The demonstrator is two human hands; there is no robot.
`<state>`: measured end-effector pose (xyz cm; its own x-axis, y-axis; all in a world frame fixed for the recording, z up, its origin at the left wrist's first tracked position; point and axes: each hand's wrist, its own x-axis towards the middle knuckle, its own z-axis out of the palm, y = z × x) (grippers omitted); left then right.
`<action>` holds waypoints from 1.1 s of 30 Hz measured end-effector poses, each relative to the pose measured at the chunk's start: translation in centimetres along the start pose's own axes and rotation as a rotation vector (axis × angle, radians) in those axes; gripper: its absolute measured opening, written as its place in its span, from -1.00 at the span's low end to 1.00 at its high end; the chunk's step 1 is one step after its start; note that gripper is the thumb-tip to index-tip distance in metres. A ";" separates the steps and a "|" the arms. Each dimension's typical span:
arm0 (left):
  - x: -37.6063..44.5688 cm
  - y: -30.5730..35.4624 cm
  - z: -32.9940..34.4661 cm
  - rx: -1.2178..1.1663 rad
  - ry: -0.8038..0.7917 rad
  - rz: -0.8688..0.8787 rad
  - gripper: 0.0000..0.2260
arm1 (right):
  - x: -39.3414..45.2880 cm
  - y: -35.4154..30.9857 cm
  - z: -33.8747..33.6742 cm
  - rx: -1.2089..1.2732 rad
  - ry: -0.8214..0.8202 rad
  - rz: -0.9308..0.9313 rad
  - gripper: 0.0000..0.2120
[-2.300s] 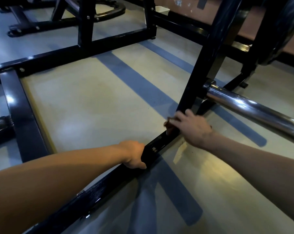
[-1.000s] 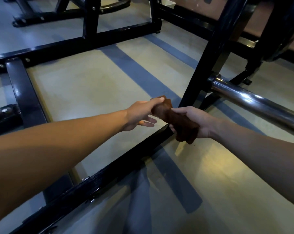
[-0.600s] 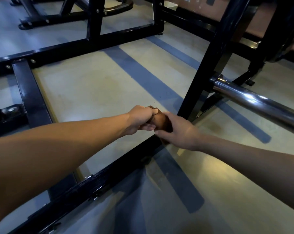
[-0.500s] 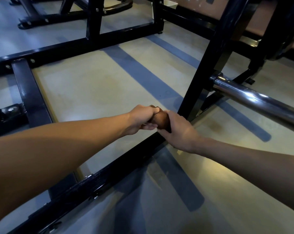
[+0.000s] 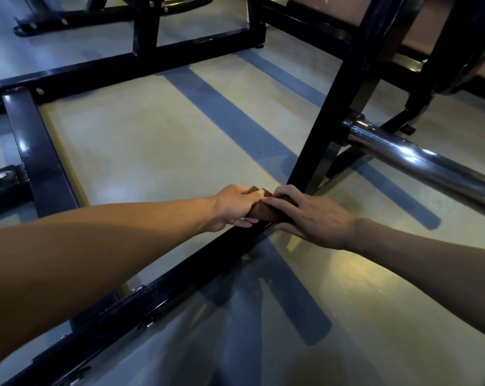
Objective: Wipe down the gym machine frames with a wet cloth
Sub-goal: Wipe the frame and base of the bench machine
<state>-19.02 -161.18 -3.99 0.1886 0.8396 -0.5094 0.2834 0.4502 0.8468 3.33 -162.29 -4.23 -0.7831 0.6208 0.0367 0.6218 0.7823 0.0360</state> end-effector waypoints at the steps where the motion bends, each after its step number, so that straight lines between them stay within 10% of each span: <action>1: 0.1 -0.2 0.1 0.001 -0.007 -0.008 -0.67 | -0.1 0.2 0.2 -0.017 0.009 -0.020 -0.50; 11: -0.8 -2.9 -0.2 1.055 -0.056 0.185 -0.43 | 0.0 5.2 -3.3 -0.333 0.274 0.503 -0.49; 15: -0.4 -4.2 0.0 1.299 -0.136 0.219 -0.36 | 0.0 3.9 -2.0 -0.340 0.010 0.425 -0.31; 19: -0.9 -4.0 -0.6 1.419 -0.162 0.091 -0.43 | 0.7 0.6 0.0 -0.267 -0.375 0.309 -0.30; 26: -1.0 -3.9 -1.1 1.405 -0.177 0.043 -0.50 | 1.4 5.3 -2.9 -0.368 0.132 0.523 -0.34; 31: -0.8 -3.6 -1.2 1.392 -0.202 0.025 -0.46 | 0.4 2.0 0.1 -0.322 -0.335 0.274 -0.27; 33: -0.7 -3.4 -1.1 1.395 -0.211 0.026 -0.45 | 0.7 2.8 -1.0 -0.307 -0.220 0.334 -0.31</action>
<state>-21.17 -162.93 -6.38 0.3084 0.7263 -0.6143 0.9390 -0.3358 0.0744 4.54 -159.71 -3.06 -0.5035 0.8565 -0.1140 0.7859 0.5088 0.3514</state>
